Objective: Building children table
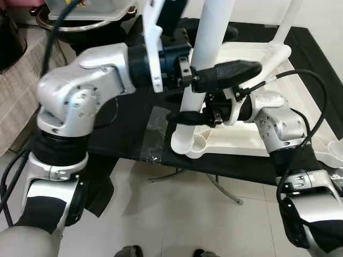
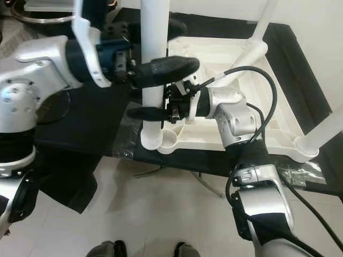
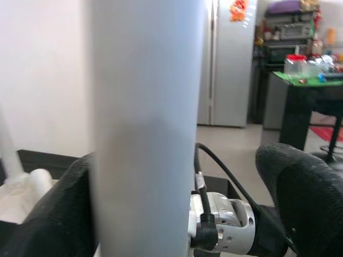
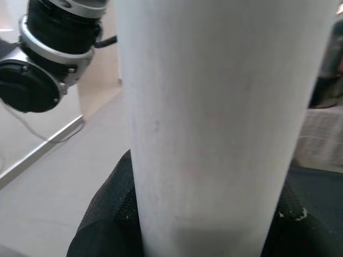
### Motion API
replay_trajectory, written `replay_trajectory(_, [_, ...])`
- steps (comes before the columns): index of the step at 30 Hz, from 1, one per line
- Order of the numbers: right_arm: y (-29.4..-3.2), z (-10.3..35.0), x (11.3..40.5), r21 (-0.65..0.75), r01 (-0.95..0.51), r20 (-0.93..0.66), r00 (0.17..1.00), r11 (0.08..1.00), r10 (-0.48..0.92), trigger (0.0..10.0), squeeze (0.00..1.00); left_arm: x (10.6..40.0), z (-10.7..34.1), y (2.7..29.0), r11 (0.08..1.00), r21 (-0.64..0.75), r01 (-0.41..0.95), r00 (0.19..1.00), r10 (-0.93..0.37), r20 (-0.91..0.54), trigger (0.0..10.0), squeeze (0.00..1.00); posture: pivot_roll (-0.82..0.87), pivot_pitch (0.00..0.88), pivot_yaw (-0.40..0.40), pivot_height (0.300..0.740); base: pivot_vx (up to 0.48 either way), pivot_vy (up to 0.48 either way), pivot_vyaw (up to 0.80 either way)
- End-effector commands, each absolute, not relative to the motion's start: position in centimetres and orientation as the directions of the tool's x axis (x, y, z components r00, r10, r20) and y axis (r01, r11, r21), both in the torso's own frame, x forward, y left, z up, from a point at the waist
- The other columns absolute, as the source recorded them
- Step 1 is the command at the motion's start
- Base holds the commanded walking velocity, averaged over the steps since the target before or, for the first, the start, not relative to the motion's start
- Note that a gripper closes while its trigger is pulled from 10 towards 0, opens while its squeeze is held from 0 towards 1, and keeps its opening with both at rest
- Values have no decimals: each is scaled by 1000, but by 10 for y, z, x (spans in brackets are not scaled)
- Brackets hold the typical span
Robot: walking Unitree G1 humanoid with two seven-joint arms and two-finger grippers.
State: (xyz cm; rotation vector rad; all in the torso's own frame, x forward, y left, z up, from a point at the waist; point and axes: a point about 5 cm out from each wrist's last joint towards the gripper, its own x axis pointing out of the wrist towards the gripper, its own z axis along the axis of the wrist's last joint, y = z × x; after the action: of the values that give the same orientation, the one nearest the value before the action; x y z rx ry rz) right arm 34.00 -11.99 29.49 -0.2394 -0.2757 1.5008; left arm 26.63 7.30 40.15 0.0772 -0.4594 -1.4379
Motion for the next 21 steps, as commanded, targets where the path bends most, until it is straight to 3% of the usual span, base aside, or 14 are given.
replay_trajectory(1, [-125, 302, 341, -332, -938, 80, 78, 100, 994, 0, 0, 257, 407, 79, 137, 349, 927, 40, -962, 270, 10000, 1000, -20, 189, 25, 740, 0, 0, 0])
replay_trajectory(4, [-142, 308, 346, -333, -926, 103, 154, 180, 983, 0, 0, 253, 414, 107, 233, 337, 912, 126, -943, 308, 10000, 1000, -13, 211, 17, 740, 0, 0, 0])
replay_trajectory(7, [-149, 311, 348, -332, -922, 111, 174, 202, 978, 0, 0, 251, 412, 118, 274, 324, 905, 170, -934, 315, 10000, 1000, -13, 211, 17, 740, 0, 0, 0])
replay_trajectory(8, [-154, 314, 349, -330, -919, 119, 186, 215, 975, 0, 0, 250, 408, 128, 313, 313, 897, 213, -925, 314, 10000, 1000, -7, 224, 15, 740, 0, 0, 0])
replay_trajectory(9, [-162, 321, 348, -319, -922, 137, 185, 220, 973, 0, 0, 247, 387, 147, 402, 264, 877, 330, -902, 278, 10000, 1000, -3, 246, 8, 740, 0, 0, 0])
replay_trajectory(10, [-162, 321, 348, -319, -922, 137, 185, 220, 973, 0, 0, 247, 387, 147, 402, 264, 877, 330, -902, 278, 10000, 1000, -3, 246, 8, 740, 0, 0, 0])
replay_trajectory(11, [-166, 324, 347, -304, -929, 137, 174, 209, 975, 0, 0, 246, 362, 161, 489, 224, 843, 444, -868, 222, 10000, 1000, -1, 255, 8, 740, 0, 0, 0])
replay_trajectory(12, [-166, 324, 347, -304, -929, 137, 174, 209, 975, 0, 0, 246, 362, 161, 489, 224, 843, 444, -868, 222, 10000, 1000, -1, 255, 8, 740, 0, 0, 0])
replay_trajectory(15, [-168, 321, 343, -290, -948, 81, 115, 133, 990, 0, 0, 269, 290, 167, 661, 87, 745, 654, -750, 98, 10000, 1000, 0, 306, 11, 740, 0, 0, 0])
replay_trajectory(16, [-168, 321, 343, -290, -948, 81, 115, 133, 990, 0, 0, 269, 290, 167, 661, 87, 745, 654, -750, 98, 10000, 1000, 0, 306, 11, 740, 0, 0, 0])
replay_trajectory(19, [-165, 321, 338, -273, -961, 52, 41, 53, 998, 0, 0, 259, 234, 159, 776, 81, 625, 778, -628, 18, 10000, 1000, 1, 341, 12, 740, 0, 0, 0])
replay_trajectory(21, [-162, 322, 336, -269, -963, 50, 15, 28, 999, 0, 0, 251, 223, 157, 808, 72, 585, 809, -588, 16, 10000, 1000, 0, 353, 11, 740, 0, 0, 0])
